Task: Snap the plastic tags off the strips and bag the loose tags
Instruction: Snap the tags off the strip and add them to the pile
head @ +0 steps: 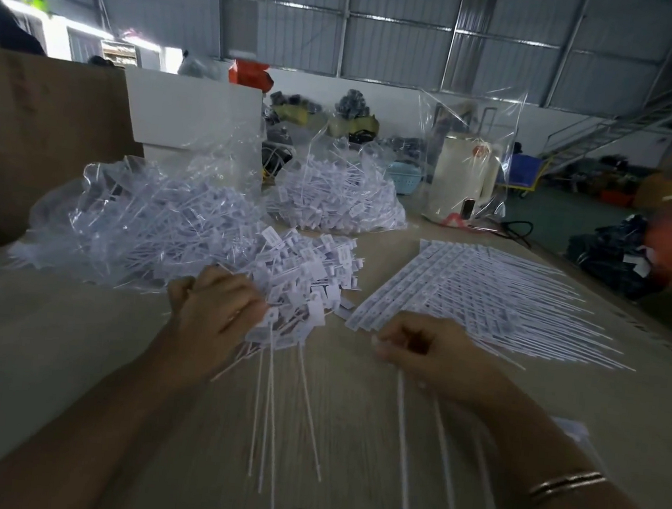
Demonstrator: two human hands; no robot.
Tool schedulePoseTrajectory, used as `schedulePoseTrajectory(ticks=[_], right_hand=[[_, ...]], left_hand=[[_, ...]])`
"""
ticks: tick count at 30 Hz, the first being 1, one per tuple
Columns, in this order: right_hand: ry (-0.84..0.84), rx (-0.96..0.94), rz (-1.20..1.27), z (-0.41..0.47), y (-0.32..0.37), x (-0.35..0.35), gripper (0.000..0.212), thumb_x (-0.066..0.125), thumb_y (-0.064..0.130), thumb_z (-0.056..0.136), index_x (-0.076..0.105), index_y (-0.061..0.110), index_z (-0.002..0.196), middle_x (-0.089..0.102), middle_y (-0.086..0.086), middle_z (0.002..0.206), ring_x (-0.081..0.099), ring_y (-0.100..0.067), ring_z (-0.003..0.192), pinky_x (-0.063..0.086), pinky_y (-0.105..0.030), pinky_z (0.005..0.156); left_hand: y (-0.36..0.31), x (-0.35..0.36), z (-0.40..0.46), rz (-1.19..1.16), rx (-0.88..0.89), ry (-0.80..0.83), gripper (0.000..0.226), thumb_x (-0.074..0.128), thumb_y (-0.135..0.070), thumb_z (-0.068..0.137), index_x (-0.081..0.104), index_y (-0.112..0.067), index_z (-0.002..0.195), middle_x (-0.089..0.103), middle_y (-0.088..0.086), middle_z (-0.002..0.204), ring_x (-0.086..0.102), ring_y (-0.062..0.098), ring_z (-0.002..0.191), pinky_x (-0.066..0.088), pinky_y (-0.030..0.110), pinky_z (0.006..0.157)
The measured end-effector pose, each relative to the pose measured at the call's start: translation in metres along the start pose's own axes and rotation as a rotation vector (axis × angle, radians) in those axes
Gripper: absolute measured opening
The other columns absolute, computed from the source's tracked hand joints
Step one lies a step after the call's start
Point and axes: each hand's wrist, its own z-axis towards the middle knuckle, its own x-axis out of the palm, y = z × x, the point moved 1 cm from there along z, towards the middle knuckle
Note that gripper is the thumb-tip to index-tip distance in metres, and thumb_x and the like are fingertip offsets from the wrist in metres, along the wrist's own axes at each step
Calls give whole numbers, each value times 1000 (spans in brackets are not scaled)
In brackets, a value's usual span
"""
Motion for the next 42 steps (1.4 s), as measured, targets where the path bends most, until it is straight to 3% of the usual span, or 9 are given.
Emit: schedulePoseTrajectory(ticks=[2,5,9,13,17,24,29,37,42], right_hand=[[36,-26,-165,5,5,18,17,68,44,78,53,44,71,55,16,62,51,3,57,40,-12,54],[16,-112,-307,11,15,37,20,68,46,78,49,40,75,50,14,61,49,4,61,35,-10,53],[0,-238,-350,11,25,45,22,69,37,80,60,18,85,52,12,68,44,-4,62,28,-17,54],[19,-269,-366,9,28,43,20,70,29,79,60,12,83,60,4,72,49,-6,62,29,-19,56],[-22,-241,-346,9,27,43,21,73,30,76,55,20,81,51,14,67,40,2,60,27,-12,51],[209,-18,-350,6,15,17,23,66,49,78,50,37,89,56,15,76,51,5,66,39,-15,58],[197,-34,-570,12,27,18,23,61,52,80,46,36,86,52,16,83,47,-5,75,35,-26,61],[74,-240,-698,15,25,39,32,39,43,96,56,23,115,60,3,112,58,-18,99,43,-33,75],[-4,-256,-456,12,16,43,35,36,32,93,65,13,90,67,-3,86,62,-20,77,46,-35,68]], left_hand=[[-7,7,3,121,-50,111,43,34,-48,87,67,-21,87,56,-13,91,52,18,99,34,51,87],[-31,16,5,209,-30,39,30,41,-44,90,65,-27,96,58,-10,103,51,18,104,31,43,87],[-58,29,3,-24,103,123,40,31,-55,85,60,-28,77,54,-17,82,49,9,88,35,42,82],[-61,41,0,-51,-18,172,30,41,-61,74,46,-33,65,47,-18,62,40,-1,77,22,31,78],[-57,43,0,-91,-84,308,67,22,-71,69,66,-21,68,57,-6,61,47,0,69,32,33,82],[-54,38,0,-113,-114,245,41,34,-47,80,34,-24,45,36,-9,46,39,-7,57,23,31,75],[-46,38,1,-242,-149,194,36,35,-43,81,47,-22,54,48,-7,54,48,9,61,36,39,79],[-30,33,-1,-251,-169,248,32,51,-49,87,51,-30,62,53,-7,58,51,3,62,37,39,81],[-32,26,2,-328,-11,150,26,45,-52,79,56,-31,70,57,-4,63,55,6,65,42,45,77]])
